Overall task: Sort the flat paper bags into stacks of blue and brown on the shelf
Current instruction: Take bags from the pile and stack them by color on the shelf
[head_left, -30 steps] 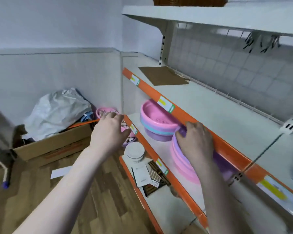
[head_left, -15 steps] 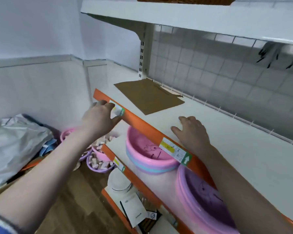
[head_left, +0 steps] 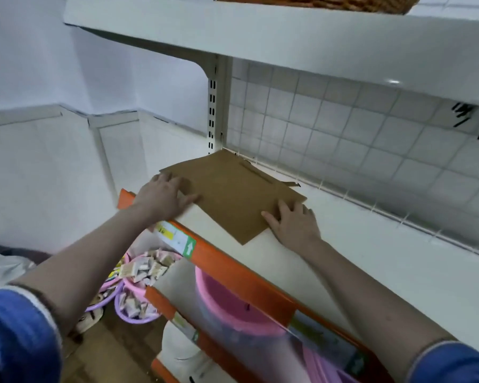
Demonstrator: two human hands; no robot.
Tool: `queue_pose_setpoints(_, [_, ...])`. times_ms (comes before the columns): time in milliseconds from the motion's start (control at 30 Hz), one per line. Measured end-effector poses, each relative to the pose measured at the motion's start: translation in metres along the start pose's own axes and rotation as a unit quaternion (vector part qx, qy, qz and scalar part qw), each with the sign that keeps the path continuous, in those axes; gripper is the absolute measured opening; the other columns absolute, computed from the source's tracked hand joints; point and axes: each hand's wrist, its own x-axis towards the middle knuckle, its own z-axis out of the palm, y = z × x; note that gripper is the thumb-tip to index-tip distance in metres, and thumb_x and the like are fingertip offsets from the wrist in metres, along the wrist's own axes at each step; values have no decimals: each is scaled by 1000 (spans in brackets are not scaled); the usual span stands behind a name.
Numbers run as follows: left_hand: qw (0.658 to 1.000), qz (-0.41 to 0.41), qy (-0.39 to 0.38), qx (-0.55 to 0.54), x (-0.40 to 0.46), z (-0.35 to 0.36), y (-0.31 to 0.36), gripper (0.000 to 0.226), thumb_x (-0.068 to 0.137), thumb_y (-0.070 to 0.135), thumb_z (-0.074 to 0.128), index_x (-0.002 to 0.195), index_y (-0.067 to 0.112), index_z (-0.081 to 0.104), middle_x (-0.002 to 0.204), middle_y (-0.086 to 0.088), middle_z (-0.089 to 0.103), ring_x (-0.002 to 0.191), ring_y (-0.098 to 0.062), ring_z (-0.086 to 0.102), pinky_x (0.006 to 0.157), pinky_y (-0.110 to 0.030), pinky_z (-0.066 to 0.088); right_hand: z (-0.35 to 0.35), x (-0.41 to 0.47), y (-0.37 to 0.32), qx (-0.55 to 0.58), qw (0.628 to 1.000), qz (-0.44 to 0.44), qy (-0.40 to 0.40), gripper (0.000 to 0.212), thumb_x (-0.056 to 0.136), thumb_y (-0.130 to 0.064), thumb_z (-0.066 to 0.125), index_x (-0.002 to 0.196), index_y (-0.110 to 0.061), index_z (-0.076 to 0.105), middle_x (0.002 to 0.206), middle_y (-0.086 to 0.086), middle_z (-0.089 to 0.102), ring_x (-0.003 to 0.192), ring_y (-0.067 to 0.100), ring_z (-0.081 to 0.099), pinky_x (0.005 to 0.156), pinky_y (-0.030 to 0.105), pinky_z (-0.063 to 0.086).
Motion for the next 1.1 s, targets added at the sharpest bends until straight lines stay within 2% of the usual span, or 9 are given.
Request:
queue_pose_setpoints(167, [999, 25, -28, -9, 35, 10, -24, 69, 89, 64, 35, 142, 20, 36, 147, -14, 31, 137, -32, 27, 112, -42, 26, -4, 19, -1, 55, 998, 3, -37, 70, 91, -65, 28, 148, -24, 22, 151, 20, 19, 142, 39, 7, 117, 47, 10])
queue_pose_setpoints(367, [996, -8, -57, -64, 66, 14, -39, 76, 84, 70, 41, 138, 17, 36, 130, -18, 45, 121, -37, 44, 100, -45, 38, -16, 33, 21, 84, 994, -14, -71, 73, 89, -62, 39, 148, -21, 26, 147, 15, 27, 137, 38, 16, 115, 44, 16])
queue_pose_setpoints(500, [995, 5, -24, -98, 77, 18, -35, 72, 79, 68, 53, 118, 8, 49, 116, -17, 53, 106, -34, 50, 90, -45, 44, -15, 32, 27, 104, 993, -12, -58, 73, 88, -61, 40, 148, -20, 29, 153, 16, 22, 141, 36, 12, 117, 43, 10])
queue_pose_setpoints(600, [995, 4, 9, -98, 80, 21, -30, 71, 77, 66, 57, 113, 5, 53, 113, -18, 53, 107, -36, 48, 90, -46, 43, -11, 29, 28, 127, 991, -10, -36, 66, 91, -52, 46, 147, -20, 31, 155, 14, 18, 144, 34, 6, 118, 40, 5])
queue_pose_setpoints(767, [999, -18, 7, -32, 82, 9, -24, 71, 75, 66, 60, 114, 7, 54, 117, -17, 52, 112, -36, 45, 91, -43, 38, -6, 24, 28, 157, 987, 18, 23, 71, 87, -56, 52, 146, -20, 34, 155, 8, 21, 141, 28, 22, 116, 35, 17])
queue_pose_setpoints(867, [998, -31, -22, -46, 84, 1, -20, 74, 71, 62, 69, 116, 6, 51, 121, -19, 48, 114, -37, 44, 90, -42, 38, -4, 21, 25, 123, 988, 69, 67, 73, 87, -59, 48, 143, -14, 37, 146, 14, 36, 131, 33, 36, 109, 36, 26])
queue_pose_setpoints(967, [993, -38, -17, -111, 85, -4, -21, 65, 69, 52, 76, 105, 4, 51, 106, -15, 53, 94, -29, 50, 73, -36, 41, -1, 21, 22, 100, 984, 113, 93, 69, 90, -59, 43, 137, -8, 40, 133, 15, 50, 124, 31, 43, 104, 35, 31])
queue_pose_setpoints(1033, [988, -39, -29, -149, 83, -7, -22, 49, 74, 45, 74, 88, 5, 50, 92, -12, 57, 80, -25, 51, 65, -33, 40, -1, 21, 21, 121, 979, 126, 101, 62, 95, -49, 43, 139, -7, 38, 136, 14, 49, 127, 29, 42, 105, 34, 30])
queue_pose_setpoints(1100, [973, -36, -63, -217, 73, -8, -20, 38, 79, 36, 73, 79, 7, 49, 80, -8, 56, 71, -23, 55, 60, -34, 48, -2, 20, 21, 165, 971, 140, 107, 55, 96, -39, 48, 140, -7, 38, 137, 14, 49, 127, 29, 43, 103, 33, 32])
